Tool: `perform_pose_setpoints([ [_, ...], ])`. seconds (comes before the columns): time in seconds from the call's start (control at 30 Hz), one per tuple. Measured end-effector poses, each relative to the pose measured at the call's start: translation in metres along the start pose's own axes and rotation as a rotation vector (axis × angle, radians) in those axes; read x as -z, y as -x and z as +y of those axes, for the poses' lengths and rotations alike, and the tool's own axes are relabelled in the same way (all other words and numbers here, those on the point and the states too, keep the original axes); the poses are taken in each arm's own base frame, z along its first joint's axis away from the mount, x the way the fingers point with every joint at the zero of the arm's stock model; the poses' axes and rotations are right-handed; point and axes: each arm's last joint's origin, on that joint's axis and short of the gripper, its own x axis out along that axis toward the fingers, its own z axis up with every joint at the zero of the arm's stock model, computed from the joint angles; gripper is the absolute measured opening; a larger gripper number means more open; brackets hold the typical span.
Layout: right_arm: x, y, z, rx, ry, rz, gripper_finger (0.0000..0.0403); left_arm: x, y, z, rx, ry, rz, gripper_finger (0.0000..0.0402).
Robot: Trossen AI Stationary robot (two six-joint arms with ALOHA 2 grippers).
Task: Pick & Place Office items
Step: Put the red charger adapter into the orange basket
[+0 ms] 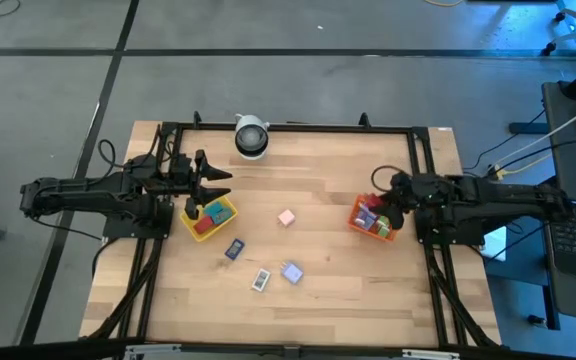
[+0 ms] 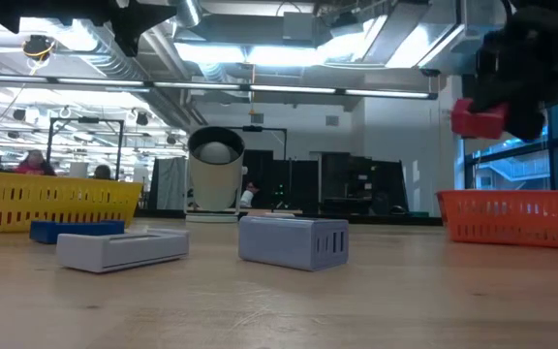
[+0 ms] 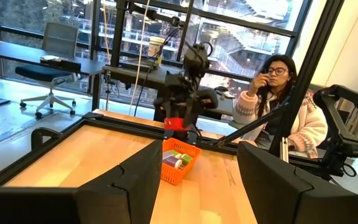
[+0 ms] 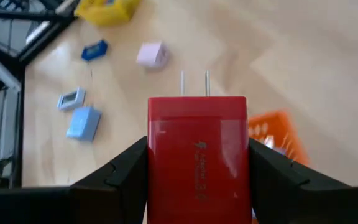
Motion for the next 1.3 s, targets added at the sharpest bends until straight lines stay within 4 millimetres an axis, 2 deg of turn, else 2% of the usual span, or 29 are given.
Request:
perform_pose_setpoints([
  [0.33,0.028,-0.012,0.001,-0.004,-0.082,0.139,0.0210,0.004,-0.005,0.003,-0.062,0.056,0.018,0.0204],
  [0.6,0.048,-0.024,-0.007,0.138,-0.121,0.244,0.0210,0.011,-0.014,0.005,-0.073,0.060,0.067,0.0204],
  [1.1,0.055,-0.042,-0.006,0.263,-0.112,0.330,0.0210,0.020,-0.034,0.009,-0.082,0.061,0.099,0.0204],
  [1.3,0.055,-0.043,-0.005,0.251,-0.115,0.322,0.0271,0.017,-0.041,0.009,-0.064,-0.063,0.045,0.0204],
])
